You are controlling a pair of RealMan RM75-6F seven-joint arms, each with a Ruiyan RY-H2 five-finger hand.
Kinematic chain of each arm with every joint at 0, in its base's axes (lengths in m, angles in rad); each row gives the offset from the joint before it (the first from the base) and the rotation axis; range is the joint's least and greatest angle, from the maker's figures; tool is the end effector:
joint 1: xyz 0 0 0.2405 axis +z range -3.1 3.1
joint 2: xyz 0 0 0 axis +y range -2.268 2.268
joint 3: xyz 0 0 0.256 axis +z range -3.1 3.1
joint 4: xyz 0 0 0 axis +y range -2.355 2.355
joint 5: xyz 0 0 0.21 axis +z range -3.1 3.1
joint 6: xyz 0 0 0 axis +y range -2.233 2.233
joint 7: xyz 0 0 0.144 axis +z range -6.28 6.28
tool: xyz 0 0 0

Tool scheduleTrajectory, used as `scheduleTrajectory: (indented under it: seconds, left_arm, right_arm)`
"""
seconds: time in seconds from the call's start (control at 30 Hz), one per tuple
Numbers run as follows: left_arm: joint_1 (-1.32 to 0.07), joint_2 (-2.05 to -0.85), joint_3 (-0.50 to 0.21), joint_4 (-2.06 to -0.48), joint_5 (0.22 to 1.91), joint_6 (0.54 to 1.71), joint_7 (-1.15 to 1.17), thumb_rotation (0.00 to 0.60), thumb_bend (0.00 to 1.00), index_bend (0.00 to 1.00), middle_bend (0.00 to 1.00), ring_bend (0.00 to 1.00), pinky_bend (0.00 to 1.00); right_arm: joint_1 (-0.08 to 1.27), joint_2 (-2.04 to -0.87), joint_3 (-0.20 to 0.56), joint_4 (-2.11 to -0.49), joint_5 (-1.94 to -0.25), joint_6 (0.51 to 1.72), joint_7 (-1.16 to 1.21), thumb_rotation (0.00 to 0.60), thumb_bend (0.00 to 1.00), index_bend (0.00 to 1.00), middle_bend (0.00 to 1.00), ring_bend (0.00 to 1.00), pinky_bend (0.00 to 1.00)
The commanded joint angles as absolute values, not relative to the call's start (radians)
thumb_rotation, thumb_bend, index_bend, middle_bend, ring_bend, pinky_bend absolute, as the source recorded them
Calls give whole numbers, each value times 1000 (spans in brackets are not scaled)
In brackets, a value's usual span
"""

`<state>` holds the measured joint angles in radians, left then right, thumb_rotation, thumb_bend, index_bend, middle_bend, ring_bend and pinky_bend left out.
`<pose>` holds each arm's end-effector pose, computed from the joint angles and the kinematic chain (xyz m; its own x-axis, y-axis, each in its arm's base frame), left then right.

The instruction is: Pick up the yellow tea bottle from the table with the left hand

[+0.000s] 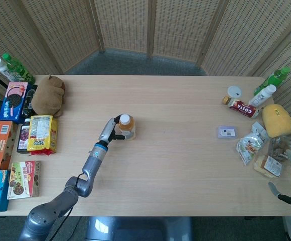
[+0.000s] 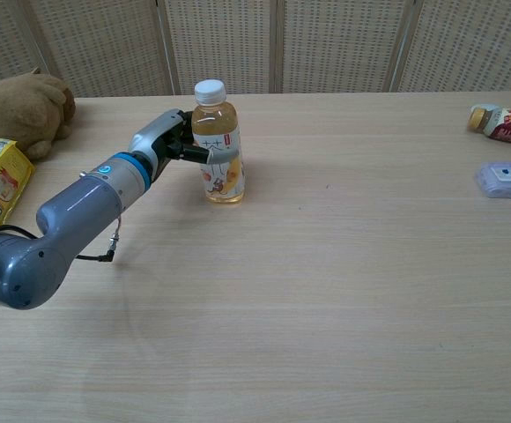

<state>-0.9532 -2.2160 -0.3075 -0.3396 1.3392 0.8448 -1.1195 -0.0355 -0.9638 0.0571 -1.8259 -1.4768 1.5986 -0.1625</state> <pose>-0.1398 0.4103 -0.1261 -0.5294 0.3480 0.7737 0.8227 -0.0120 0.5684 -0.2944 -0.1443 0.2048 0.4944 0.0514 0.8677 -0.8654 0.1225 0.4859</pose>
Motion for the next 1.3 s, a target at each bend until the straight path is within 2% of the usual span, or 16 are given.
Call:
scheduleTrajectory:
  seconds: [0.03, 0.2, 0.4, 0.5, 0.7, 0.93, 1.13, 1.3]
  left_arm:
    - [-948, -2221, -317, -333, 1328, 856, -1131, 600, 406, 477, 597, 652, 421]
    - [-935, -2209, -324, -345, 1318, 875, -1161, 600, 411, 519, 648, 705, 480]
    - [-893, -2137, -303, -437, 1346, 959, -1176, 600, 394, 520, 653, 716, 489]
    - [-866, -2059, -303, -555, 1354, 1002, -1168, 600, 387, 512, 651, 715, 489]
    - [-809, -1826, -331, -928, 1353, 1073, -1030, 600, 379, 505, 649, 715, 487]
    - [-764, -1578, -423, -1347, 1286, 1090, -848, 600, 369, 503, 646, 714, 485]
    - [-757, -1452, -501, -1535, 1229, 1099, -728, 600, 367, 503, 647, 715, 486]
    - [-761, -1403, -545, -1605, 1176, 1095, -675, 600, 364, 503, 647, 715, 485]
  right_arm:
    - [-32, -966, 59, -1824, -1476, 1592, -162, 485, 247, 0, 0, 0, 0]
    - [-24, -972, 62, -1822, -1474, 1579, -163, 488, 245, 0, 0, 0, 0]
    - [-7, -990, 64, -1805, -1477, 1553, -152, 487, 246, 0, 0, 0, 0]
    - [2, -1002, 65, -1791, -1478, 1538, -142, 488, 247, 0, 0, 0, 0]
    - [18, -1021, 68, -1773, -1486, 1520, -128, 485, 246, 0, 0, 0, 0]
    - [21, -1029, 64, -1768, -1498, 1521, -117, 485, 246, 0, 0, 0, 0]
    - [6, -1036, 56, -1758, -1509, 1543, -96, 483, 246, 0, 0, 0, 0]
    - [-2, -1044, 51, -1746, -1514, 1552, -80, 485, 248, 0, 0, 0, 0]
